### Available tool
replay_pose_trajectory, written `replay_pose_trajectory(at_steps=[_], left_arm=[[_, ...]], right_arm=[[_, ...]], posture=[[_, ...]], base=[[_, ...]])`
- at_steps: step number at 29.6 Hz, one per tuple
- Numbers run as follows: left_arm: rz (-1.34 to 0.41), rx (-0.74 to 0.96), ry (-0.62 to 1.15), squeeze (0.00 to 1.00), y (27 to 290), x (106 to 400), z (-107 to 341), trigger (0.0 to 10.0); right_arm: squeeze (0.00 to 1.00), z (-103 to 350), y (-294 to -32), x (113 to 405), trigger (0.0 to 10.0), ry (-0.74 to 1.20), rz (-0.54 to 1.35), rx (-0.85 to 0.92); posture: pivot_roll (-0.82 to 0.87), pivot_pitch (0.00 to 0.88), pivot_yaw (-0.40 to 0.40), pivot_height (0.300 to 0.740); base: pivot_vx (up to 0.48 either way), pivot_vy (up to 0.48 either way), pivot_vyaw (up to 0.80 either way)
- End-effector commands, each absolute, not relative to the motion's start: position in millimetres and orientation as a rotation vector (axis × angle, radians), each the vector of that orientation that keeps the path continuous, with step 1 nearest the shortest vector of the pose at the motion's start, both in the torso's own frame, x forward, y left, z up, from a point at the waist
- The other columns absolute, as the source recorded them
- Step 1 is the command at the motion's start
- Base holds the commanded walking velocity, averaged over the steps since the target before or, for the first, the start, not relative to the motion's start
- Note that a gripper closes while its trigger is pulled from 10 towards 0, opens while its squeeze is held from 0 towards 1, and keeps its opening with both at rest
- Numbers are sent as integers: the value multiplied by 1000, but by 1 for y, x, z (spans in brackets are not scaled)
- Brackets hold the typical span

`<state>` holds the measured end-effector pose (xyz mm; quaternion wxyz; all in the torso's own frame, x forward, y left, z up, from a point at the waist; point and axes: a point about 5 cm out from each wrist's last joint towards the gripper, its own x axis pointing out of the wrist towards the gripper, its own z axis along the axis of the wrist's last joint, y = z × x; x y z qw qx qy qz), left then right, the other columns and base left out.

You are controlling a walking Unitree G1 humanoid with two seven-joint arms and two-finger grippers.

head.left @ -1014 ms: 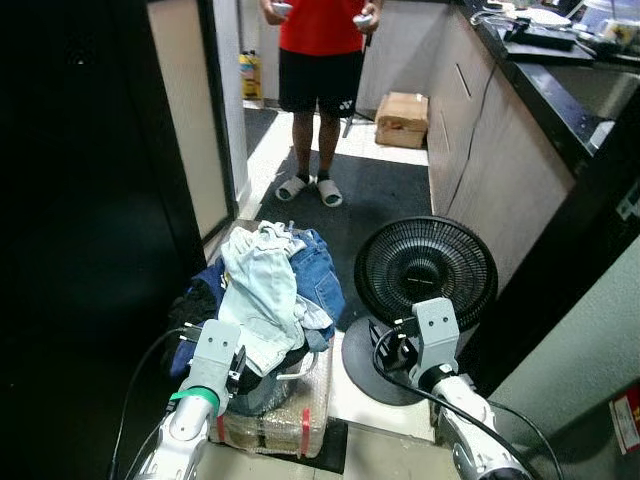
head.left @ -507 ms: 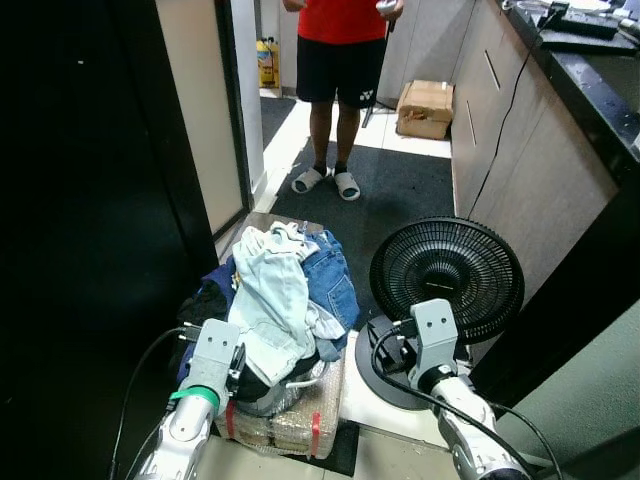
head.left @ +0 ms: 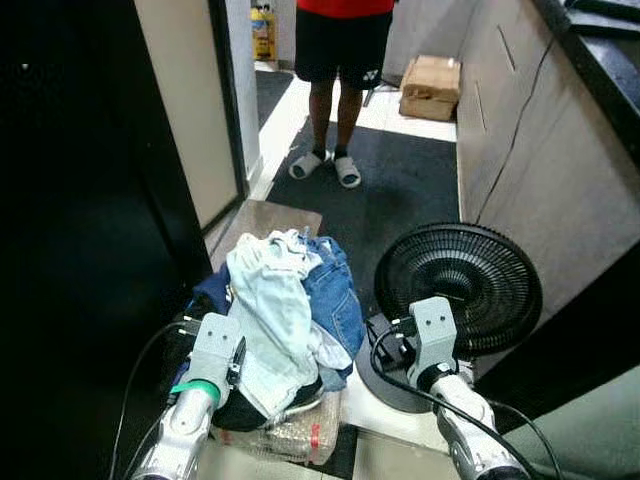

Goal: Clothes washing

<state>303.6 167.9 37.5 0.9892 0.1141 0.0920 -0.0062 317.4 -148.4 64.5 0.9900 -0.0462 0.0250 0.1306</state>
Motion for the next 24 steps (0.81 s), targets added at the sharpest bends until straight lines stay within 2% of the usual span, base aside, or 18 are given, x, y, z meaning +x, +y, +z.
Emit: replay_pose_trajectory(at_steps=[1,10,17,24], left_arm=[[-16,230,243,0,169,295,24,10000],[-44,239,356,0,175,281,3,10000],[-67,281,557,0,191,235,-39,10000],[-13,243,658,0,199,212,-56,10000]], right_arm=[[0,58,-149,313,10000,73,263,-92],[0,56,-148,313,10000,77,265,-93],[0,64,-149,316,10000,47,258,-92],[0,81,-140,324,10000,-24,286,-93]], posture=[[-12,63,17,740],[-9,55,23,740],[-10,50,21,740],[0,47,21,740]], base=[[0,0,0],[0,0,0],[0,0,0],[0,0,0]])
